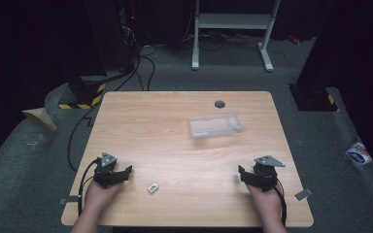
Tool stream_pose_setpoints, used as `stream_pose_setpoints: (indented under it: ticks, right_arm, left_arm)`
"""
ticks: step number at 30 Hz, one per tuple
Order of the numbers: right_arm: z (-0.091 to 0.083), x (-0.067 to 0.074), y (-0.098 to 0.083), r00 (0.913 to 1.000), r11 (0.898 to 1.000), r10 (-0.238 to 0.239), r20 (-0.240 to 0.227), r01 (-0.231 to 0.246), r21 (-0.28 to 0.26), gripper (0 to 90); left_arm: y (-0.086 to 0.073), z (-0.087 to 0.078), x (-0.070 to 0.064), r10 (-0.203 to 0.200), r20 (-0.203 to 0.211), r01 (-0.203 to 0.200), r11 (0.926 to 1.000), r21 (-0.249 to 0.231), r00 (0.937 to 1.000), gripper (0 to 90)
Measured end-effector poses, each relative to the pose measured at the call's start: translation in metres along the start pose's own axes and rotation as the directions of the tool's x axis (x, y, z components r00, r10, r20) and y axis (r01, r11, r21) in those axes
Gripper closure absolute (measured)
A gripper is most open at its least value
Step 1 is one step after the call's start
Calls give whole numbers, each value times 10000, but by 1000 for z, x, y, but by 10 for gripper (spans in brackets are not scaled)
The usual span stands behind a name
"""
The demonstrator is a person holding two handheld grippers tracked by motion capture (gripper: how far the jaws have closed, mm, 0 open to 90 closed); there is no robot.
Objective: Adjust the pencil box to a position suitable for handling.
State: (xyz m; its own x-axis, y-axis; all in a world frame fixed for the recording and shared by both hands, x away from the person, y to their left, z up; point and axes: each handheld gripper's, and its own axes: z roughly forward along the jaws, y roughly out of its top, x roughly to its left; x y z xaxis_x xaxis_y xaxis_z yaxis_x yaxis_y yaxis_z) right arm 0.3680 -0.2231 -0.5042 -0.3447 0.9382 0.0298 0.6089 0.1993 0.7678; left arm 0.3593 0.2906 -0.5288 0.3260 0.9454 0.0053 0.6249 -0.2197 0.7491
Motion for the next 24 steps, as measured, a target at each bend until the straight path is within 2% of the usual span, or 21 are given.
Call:
stream_pose_setpoints:
  ticks: [5,7,11,14,16,22,24]
  right_arm:
    - [0,32,17,9955,9967,-650,-696,614,-528,367]
    - [4,44,26,9928,9955,-726,-953,664,-676,381]
    - [15,68,46,9853,9900,-1172,-1240,1061,-926,430]
    - [26,80,62,9811,9899,-1132,-1571,979,-1022,458]
    - [34,87,73,9787,9897,-1126,-1717,950,-1074,476]
    - [59,109,107,9705,9854,-1509,-1882,1326,-1067,568]
    - [68,116,116,9705,9843,-1600,-1804,1431,-1033,598]
  left_arm:
    - [0,0,0,59,8,-59,10000,28,10000,269]
    - [0,0,0,57,8,-57,10000,27,10000,269]
    - [0,0,0,57,11,-57,10000,28,10000,269]
    - [0,0,1,80,22,-80,10000,30,10000,269]
    - [0,0,1,85,24,-85,10000,31,10000,269]
    - [0,0,1,94,26,-94,10000,27,10000,269]
    - [0,0,1,98,26,-98,9999,28,9999,269]
